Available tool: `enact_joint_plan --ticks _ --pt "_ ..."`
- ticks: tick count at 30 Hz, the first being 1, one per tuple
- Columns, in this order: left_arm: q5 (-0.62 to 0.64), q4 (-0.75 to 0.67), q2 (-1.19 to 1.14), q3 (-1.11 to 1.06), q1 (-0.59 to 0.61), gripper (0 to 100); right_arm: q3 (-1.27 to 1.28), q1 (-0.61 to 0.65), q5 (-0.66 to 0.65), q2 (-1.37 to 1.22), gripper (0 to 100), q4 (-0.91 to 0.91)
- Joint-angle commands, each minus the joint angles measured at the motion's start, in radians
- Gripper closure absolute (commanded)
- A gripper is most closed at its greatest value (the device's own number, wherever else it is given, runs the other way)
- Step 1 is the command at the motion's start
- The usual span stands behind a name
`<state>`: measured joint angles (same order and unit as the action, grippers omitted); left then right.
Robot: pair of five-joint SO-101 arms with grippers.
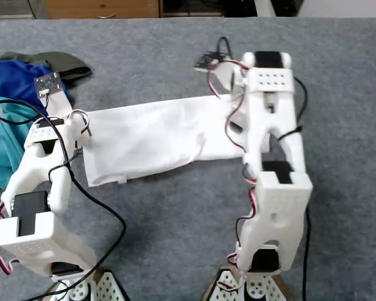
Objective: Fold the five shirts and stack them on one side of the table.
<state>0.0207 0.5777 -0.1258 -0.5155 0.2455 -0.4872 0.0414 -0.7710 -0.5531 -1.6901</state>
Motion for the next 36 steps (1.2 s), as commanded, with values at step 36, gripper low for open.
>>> enact_joint_plan --ticks 36 --pt "-0.003 0.008 0.001 0.057 -0.012 98 0.232 -0.051 0.008 0.102 99.5 0.364"
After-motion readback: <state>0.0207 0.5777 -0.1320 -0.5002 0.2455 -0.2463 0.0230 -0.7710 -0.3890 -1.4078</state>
